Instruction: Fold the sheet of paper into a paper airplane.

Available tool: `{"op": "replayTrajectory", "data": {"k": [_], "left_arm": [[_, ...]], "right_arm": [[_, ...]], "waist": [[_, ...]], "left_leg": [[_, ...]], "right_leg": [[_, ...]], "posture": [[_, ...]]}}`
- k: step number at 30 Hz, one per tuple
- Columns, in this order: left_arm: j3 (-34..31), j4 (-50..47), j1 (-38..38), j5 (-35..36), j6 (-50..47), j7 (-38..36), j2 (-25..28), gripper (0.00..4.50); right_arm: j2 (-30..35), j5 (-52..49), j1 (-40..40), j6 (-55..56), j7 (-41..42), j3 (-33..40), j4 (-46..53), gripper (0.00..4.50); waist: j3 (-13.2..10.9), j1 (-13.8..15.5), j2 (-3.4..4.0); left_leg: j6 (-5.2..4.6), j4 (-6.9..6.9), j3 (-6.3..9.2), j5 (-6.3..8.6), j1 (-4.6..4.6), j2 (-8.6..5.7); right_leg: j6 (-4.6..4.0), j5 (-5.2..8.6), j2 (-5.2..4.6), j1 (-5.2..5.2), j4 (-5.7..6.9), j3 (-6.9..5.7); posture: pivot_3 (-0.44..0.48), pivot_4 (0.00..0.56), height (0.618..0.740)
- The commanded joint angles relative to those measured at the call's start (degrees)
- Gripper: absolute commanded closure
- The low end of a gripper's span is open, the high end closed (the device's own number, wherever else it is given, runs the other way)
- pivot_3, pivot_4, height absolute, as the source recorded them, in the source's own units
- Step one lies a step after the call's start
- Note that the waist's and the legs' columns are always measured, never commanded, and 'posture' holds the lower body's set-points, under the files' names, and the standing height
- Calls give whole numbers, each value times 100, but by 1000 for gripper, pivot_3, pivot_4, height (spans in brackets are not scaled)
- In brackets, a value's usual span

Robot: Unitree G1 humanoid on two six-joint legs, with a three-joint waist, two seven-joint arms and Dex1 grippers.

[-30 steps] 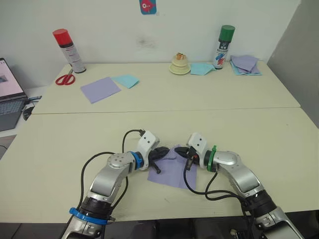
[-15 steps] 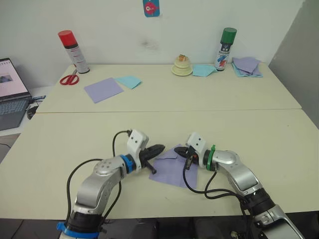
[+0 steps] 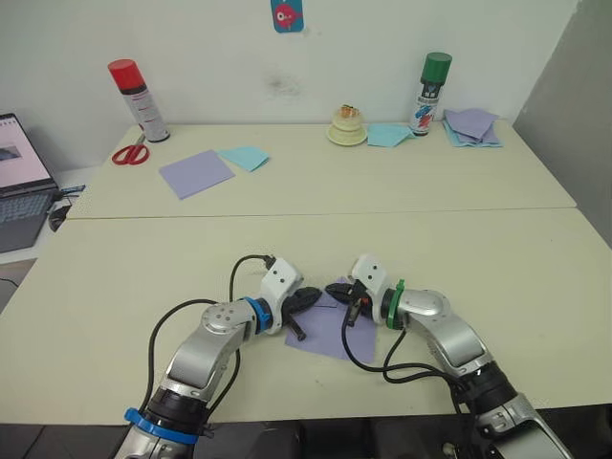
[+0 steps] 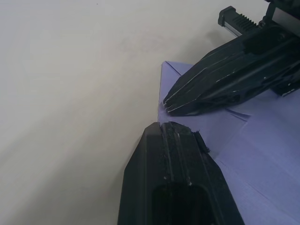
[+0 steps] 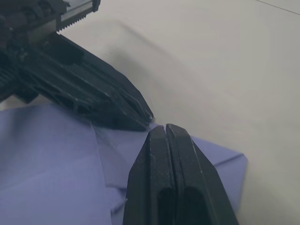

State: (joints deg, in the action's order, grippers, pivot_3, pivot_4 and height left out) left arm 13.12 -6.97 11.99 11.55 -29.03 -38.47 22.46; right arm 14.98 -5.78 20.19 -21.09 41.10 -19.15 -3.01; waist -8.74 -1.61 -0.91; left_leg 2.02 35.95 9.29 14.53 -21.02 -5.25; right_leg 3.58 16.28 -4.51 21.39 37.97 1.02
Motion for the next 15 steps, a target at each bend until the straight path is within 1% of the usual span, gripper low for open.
{"op": "replayTrajectory", "data": {"k": [1, 4, 6, 11, 15], "left_arm": [[162, 203, -111, -114, -44, -39, 13, 4481], [181, 210, -119, -133, -19, -40, 20, 4481], [188, 202, -133, -143, -23, -33, 17, 4481], [258, 238, -137, -216, 6, 20, -4, 4481], [327, 308, -77, -228, 38, -2, -68, 4481]], "right_arm": [[41, 98, 34, -81, -40, -37, 162, 4500], [199, 432, 32, 77, -164, -131, -71, 4500], [298, 582, 48, 146, -318, -48, -212, 4500], [526, 779, 200, 300, -850, 387, -595, 4500], [576, 434, 109, 246, -714, 658, -247, 4500]], "waist": [[0, 4, 0], [0, 6, 0], [0, 7, 0], [2, 12, 0], [2, 45, 1]], "left_leg": [[0, 0, 0, 0, 0, 0], [0, 0, 2, 0, 0, -1], [0, 0, 2, 0, 2, -1], [0, 0, 2, 0, 11, -1], [-1, 0, 1, 0, 10, -2]], "right_leg": [[0, 0, 0, 1, 0, 0], [0, 0, -1, 1, -1, -2], [1, 0, -1, 1, -1, -3], [14, 8, -1, 0, -3, -3], [9, 5, -4, -5, -4, -4]], "posture": [[0, 150, 740], [0, 150, 740], [0, 150, 740], [0, 150, 740], [0, 150, 740]]}}
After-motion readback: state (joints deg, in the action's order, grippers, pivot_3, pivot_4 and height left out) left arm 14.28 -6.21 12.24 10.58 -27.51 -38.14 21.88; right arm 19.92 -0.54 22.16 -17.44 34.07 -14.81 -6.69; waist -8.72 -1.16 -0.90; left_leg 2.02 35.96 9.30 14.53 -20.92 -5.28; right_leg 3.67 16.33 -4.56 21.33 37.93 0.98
